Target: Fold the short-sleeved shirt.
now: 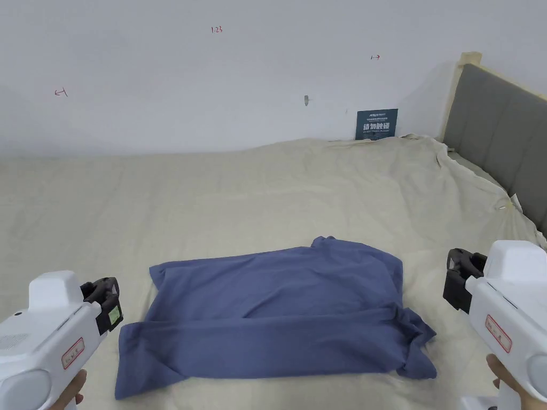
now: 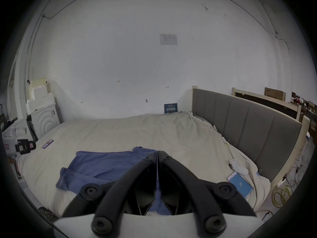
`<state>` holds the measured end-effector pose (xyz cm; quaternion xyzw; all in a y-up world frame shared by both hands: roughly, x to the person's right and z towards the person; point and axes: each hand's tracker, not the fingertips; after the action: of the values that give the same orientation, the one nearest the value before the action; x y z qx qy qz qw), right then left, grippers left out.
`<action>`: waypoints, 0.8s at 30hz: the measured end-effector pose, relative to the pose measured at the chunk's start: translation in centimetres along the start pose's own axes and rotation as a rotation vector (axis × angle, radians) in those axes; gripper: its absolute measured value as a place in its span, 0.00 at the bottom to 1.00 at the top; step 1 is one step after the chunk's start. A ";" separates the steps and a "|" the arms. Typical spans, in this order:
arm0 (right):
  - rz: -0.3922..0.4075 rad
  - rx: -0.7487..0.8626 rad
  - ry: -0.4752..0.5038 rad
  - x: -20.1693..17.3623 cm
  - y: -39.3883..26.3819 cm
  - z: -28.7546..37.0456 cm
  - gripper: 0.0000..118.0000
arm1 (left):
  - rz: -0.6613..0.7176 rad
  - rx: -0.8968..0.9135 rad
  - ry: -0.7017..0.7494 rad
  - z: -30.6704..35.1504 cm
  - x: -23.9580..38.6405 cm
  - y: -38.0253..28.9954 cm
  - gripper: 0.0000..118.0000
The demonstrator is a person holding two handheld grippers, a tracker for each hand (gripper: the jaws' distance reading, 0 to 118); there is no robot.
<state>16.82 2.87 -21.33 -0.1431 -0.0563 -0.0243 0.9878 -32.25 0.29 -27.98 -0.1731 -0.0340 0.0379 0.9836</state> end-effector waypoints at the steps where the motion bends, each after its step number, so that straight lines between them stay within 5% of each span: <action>1: 0.003 0.002 0.008 0.1 -0.1 0.2 0.00 | 0.010 0.009 0.002 0.2 0.1 0.0 0.00; 14: 0.011 -0.019 0.019 0.7 -0.9 -1.4 0.00 | 0.037 -0.245 0.028 -4.6 -1.2 -2.3 0.00; 16: 0.009 -0.031 0.014 0.8 -1.3 -2.0 0.00 | 0.051 -0.322 0.040 -6.2 -1.7 -3.5 0.10; 19: -0.003 -0.057 0.016 0.8 -1.8 -2.9 0.00 | 0.096 -0.441 0.080 -8.5 -2.7 -5.5 0.58; 21: -0.001 -0.075 0.015 0.7 -2.2 -3.6 0.00 | 0.137 -0.489 0.106 -9.6 -3.4 -7.2 0.63; 23: 0.001 -0.091 0.016 0.7 -2.5 -4.0 0.00 | 0.140 -0.543 0.133 -10.6 -3.9 -8.7 0.82; 24: -0.001 -0.098 0.018 0.8 -2.7 -4.3 0.00 | 0.127 -0.571 0.153 -11.1 -4.0 -9.3 0.83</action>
<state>17.86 -0.97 -24.57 -0.1909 -0.0462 -0.0287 0.9801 -34.78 -12.57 -35.45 -0.4466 0.0416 0.0752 0.8906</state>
